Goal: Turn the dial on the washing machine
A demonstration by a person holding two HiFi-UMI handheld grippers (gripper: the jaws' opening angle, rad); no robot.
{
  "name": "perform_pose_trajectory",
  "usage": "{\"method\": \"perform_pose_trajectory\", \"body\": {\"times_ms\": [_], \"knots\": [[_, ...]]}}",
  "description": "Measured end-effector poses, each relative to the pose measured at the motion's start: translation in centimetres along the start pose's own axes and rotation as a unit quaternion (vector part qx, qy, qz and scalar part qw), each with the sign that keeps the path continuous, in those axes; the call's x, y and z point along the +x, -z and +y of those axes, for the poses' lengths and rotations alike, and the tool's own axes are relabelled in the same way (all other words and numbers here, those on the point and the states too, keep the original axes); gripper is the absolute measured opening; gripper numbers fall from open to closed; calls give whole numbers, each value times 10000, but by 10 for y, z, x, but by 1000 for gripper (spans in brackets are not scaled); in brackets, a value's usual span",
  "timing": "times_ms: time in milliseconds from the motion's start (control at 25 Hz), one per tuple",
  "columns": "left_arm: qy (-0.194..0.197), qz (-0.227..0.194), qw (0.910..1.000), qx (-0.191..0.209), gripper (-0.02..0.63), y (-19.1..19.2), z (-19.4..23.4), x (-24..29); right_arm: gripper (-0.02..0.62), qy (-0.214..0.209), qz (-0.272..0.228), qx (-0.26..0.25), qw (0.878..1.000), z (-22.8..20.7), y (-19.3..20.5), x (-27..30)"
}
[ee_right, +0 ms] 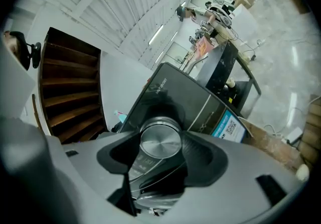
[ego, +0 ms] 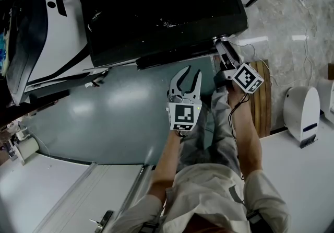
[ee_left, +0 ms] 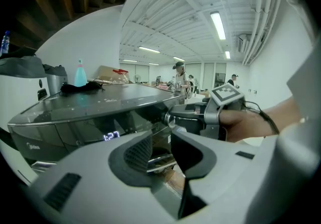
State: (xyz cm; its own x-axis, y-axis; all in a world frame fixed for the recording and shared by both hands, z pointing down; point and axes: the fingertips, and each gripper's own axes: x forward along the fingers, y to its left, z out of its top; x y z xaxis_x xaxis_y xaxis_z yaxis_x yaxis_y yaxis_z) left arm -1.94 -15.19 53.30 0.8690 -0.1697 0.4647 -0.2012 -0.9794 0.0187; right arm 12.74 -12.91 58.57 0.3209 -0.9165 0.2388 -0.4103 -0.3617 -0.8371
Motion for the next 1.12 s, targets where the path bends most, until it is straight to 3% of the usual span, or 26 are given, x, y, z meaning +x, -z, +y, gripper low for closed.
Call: {"method": "perform_pose_trajectory", "body": {"times_ms": [80, 360, 680, 1120], "knots": [[-12, -14, 10000, -1, 121, -1, 1, -1, 273, 53, -21, -125, 9999, 0, 0, -1], [-83, -97, 9999, -57, 121, -8, 6, -3, 266, 386, 166, -1335, 9902, 4, -1, -21], [-142, -178, 9997, -107, 121, -18, 6, -5, 232, 435, 552, -3007, 9511, 37, 2, -46], [-269, -211, 9993, -180, 121, -32, 9, -16, 224, 465, 730, -3586, 9295, 70, 1, -71]]}}
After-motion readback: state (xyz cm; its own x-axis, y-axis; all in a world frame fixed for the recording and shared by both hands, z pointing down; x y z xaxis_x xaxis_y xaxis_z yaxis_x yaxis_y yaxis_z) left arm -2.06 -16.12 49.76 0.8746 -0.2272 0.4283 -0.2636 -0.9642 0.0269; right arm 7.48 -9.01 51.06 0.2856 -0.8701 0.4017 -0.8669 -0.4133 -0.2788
